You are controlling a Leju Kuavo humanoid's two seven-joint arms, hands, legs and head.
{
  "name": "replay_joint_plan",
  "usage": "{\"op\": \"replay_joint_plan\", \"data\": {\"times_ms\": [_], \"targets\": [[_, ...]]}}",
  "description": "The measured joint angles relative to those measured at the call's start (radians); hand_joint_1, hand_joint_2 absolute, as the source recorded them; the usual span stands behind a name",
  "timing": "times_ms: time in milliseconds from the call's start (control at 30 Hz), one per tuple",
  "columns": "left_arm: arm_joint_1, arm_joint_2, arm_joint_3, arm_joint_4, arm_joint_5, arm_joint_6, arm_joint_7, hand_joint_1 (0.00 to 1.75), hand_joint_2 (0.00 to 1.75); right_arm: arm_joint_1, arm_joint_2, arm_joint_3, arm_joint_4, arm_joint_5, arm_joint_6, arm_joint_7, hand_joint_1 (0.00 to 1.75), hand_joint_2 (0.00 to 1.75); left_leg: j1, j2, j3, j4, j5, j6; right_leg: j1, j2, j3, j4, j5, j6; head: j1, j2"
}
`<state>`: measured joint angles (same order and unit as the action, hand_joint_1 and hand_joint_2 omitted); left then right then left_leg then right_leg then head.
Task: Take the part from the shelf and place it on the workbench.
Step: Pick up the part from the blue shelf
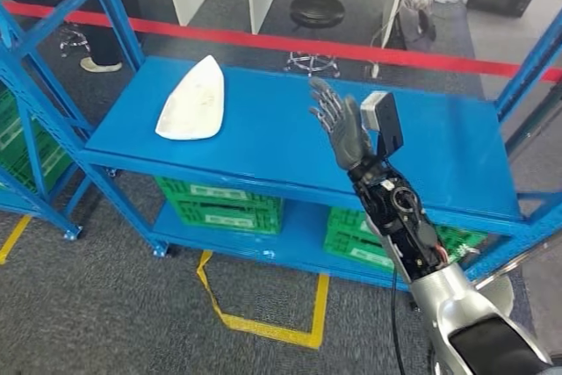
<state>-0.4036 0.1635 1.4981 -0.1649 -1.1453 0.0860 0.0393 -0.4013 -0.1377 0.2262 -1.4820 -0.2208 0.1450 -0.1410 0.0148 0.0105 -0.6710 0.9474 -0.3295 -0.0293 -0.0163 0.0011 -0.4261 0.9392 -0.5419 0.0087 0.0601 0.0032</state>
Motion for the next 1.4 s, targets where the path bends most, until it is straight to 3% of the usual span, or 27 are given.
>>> {"op": "replay_joint_plan", "data": {"times_ms": [67,133,200,233,267,300,333,400,467,600,667,733,767,800,833,900,933,1000,1100,1167,1233,1267,1300,1333,1400], "targets": [[-0.001,-0.001,0.0,0.0,-0.005,0.003,-0.004,0.0,0.0,-0.002,0.0,0.0,-0.001,0.002,0.001,0.001,0.0,0.0,0.001,-0.004,0.007,0.006,-0.007,0.016,0.0,-0.003,0.009,-0.005,-0.018,0.011,0.008,0.0],[-0.005,-0.001,0.0,0.0,-0.007,0.006,-0.008,0.0,0.0,-0.003,0.0,-0.001,-0.003,0.005,0.003,0.0,0.0,0.0,0.001,-0.005,0.019,0.003,-0.016,0.032,-0.002,-0.003,-0.011,0.055,-0.057,0.018,0.014,0.0],[-0.007,0.0,0.0,0.0,-0.007,0.008,-0.01,0.0,0.0,-0.001,0.0,-0.001,-0.002,0.006,0.004,0.0,0.0,0.0,-0.005,-0.008,0.031,0.002,-0.027,0.044,-0.001,-0.003,-0.088,0.198,-0.119,0.018,0.022,0.0],[-0.006,-0.001,0.0,0.0,-0.007,0.008,-0.01,0.0,0.0,0.001,0.0,-0.001,-0.002,0.006,0.005,0.0,0.0,0.0,-0.009,-0.011,0.037,0.002,-0.033,0.049,0.001,-0.002,-0.132,0.266,-0.138,0.017,0.024,0.0],[-0.005,-0.002,0.0,0.0,-0.008,0.009,-0.01,0.0,0.0,0.003,0.0,-0.001,-0.001,0.006,0.007,0.0,0.0,0.0,-0.013,-0.014,0.043,0.002,-0.038,0.051,0.004,-0.002,-0.165,0.304,-0.136,0.014,0.026,0.0],[-0.004,-0.003,0.0,0.0,-0.009,0.01,-0.01,0.0,0.0,0.004,0.0,0.0,-0.001,0.007,0.011,-0.001,0.0,0.0,-0.017,-0.019,0.051,0.002,-0.044,0.053,0.007,-0.002,-0.179,0.3,-0.112,0.008,0.028,0.0],[-0.004,-0.003,0.0,0.0,-0.011,0.011,-0.01,0.0,0.0,0.005,0.0,0.0,-0.001,0.007,0.015,-0.002,0.0,0.0,-0.022,-0.024,0.059,0.002,-0.049,0.054,0.011,0.0,-0.174,0.256,-0.067,-0.001,0.03,0.0],[-0.006,-0.006,0.0,0.0,-0.013,0.012,-0.011,0.0,0.0,0.004,0.0,0.0,-0.001,0.008,0.02,-0.005,0.0,0.0,-0.03,-0.033,0.075,0.002,-0.059,0.055,0.023,0.011,-0.131,0.112,0.033,-0.025,0.029,0.0],[-0.006,-0.009,0.0,0.0,-0.013,0.013,-0.011,0.0,0.0,0.003,0.0,-0.001,-0.001,0.009,0.021,-0.006,0.0,0.0,-0.033,-0.042,0.081,0.001,-0.063,0.052,0.032,0.015,-0.103,0.028,0.078,-0.04,0.024,0.0],[-0.003,-0.007,0.0,0.0,-0.014,0.014,-0.011,0.0,0.0,0.001,0.0,0.0,-0.002,0.01,0.022,-0.007,0.0,0.0,-0.032,-0.045,0.074,0.012,-0.075,0.037,0.025,0.0,-0.082,-0.002,0.09,-0.046,0.023,0.0],[-0.005,-0.005,0.0,0.0,-0.014,0.014,-0.012,0.0,0.0,0.0,0.0,0.001,-0.004,0.01,0.022,-0.007,0.0,0.0,-0.028,-0.034,0.029,0.105,-0.125,0.024,0.017,-0.009,-0.072,-0.014,0.098,-0.049,0.018,0.0],[-0.005,-0.003,0.0,0.0,-0.014,0.014,-0.012,0.0,0.0,0.001,0.0,0.001,-0.004,0.01,0.023,-0.007,0.0,0.0,-0.017,-0.027,-0.05,0.25,-0.179,0.008,0.014,-0.017,-0.071,-0.015,0.097,-0.048,0.014,0.0],[-0.002,-0.003,0.0,0.0,-0.014,0.014,-0.013,0.0,0.0,0.002,0.0,0.001,-0.004,0.01,0.023,-0.006,0.0,0.0,-0.01,-0.024,-0.078,0.294,-0.185,0.002,0.012,-0.02,-0.071,-0.015,0.095,-0.046,0.014,0.0],[-0.001,-0.003,0.0,0.0,-0.014,0.014,-0.013,0.0,0.0,0.002,0.0,0.001,-0.004,0.01,0.023,-0.006,0.0,0.0,-0.004,-0.021,-0.088,0.301,-0.173,-0.004,0.01,-0.023,-0.069,-0.014,0.092,-0.043,0.014,0.0],[0.0,-0.003,0.0,0.0,-0.014,0.014,-0.013,0.0,0.0,0.002,0.0,0.002,-0.003,0.01,0.023,-0.006,0.0,0.0,0.001,-0.016,-0.075,0.262,-0.143,-0.01,0.007,-0.027,-0.067,-0.013,0.088,-0.039,0.014,0.0],[-0.002,-0.002,0.0,0.0,-0.014,0.014,-0.013,0.0,0.0,0.002,0.0,0.002,-0.003,0.01,0.023,-0.006,0.0,0.0,0.007,0.005,-0.005,0.11,-0.068,-0.018,0.003,-0.033,-0.06,-0.007,0.075,-0.025,0.011,0.0],[-0.004,-0.001,0.0,0.0,-0.014,0.014,-0.013,0.0,0.0,0.002,0.0,0.002,-0.003,0.01,0.023,-0.006,0.0,0.0,0.007,0.012,0.026,0.048,-0.045,-0.016,0.003,-0.037,-0.057,-0.004,0.067,-0.018,0.009,0.0],[-0.005,-0.001,0.0,0.0,-0.015,0.014,-0.013,0.0,0.0,0.0,0.0,0.001,-0.004,0.011,0.025,-0.006,0.0,0.0,0.003,0.016,0.048,0.001,-0.04,-0.003,0.007,-0.042,-0.054,-0.001,0.056,-0.006,0.01,0.0],[-0.005,0.0,0.0,0.0,-0.016,0.014,-0.014,0.0,0.0,-0.001,0.0,0.002,-0.004,0.014,0.028,-0.004,0.0,0.0,0.002,-0.002,0.05,0.001,-0.047,0.023,0.002,-0.044,-0.053,0.008,0.038,0.009,0.018,0.0],[-0.006,0.001,0.0,0.0,-0.017,0.015,-0.014,0.0,0.0,-0.001,0.0,0.001,-0.004,0.016,0.03,-0.003,0.0,0.0,0.003,-0.012,0.056,-0.002,-0.049,0.035,-0.001,-0.027,-0.088,0.09,-0.01,0.015,0.022,0.0],[-0.006,0.0,0.0,0.0,-0.019,0.018,-0.014,0.0,0.0,0.001,0.0,0.001,-0.004,0.018,0.03,0.0,0.0,0.0,0.0,-0.025,0.058,-0.002,-0.051,0.042,-0.002,-0.011,-0.164,0.244,-0.071,0.016,0.029,0.0],[-0.005,-0.001,0.0,0.0,-0.019,0.019,-0.014,0.0,0.0,0.003,0.0,0.001,-0.004,0.019,0.03,0.002,0.0,0.0,-0.002,-0.033,0.059,-0.002,-0.052,0.043,-0.001,-0.008,-0.199,0.302,-0.086,0.015,0.031,0.0],[-0.005,-0.002,0.0,0.0,-0.02,0.02,-0.014,0.0,0.0,0.005,0.0,0.001,-0.003,0.019,0.03,0.004,0.0,0.0,-0.004,-0.042,0.06,-0.001,-0.053,0.043,-0.001,-0.006,-0.217,0.323,-0.079,0.014,0.032,0.0],[-0.004,-0.003,0.0,0.0,-0.02,0.021,-0.014,0.0,0.0,0.006,0.0,0.001,-0.003,0.021,0.031,0.005,0.0,0.0,-0.004,-0.052,0.062,-0.001,-0.054,0.043,-0.001,-0.003,-0.215,0.298,-0.05,0.01,0.033,0.0],[-0.005,-0.004,0.0,0.0,-0.021,0.022,-0.014,0.0,0.0,0.005,0.0,0.001,-0.003,0.023,0.031,0.006,0.0,0.0,-0.005,-0.072,0.067,-0.001,-0.056,0.04,-0.001,0.022,-0.165,0.161,0.038,0.0,0.035,0.0]]}}
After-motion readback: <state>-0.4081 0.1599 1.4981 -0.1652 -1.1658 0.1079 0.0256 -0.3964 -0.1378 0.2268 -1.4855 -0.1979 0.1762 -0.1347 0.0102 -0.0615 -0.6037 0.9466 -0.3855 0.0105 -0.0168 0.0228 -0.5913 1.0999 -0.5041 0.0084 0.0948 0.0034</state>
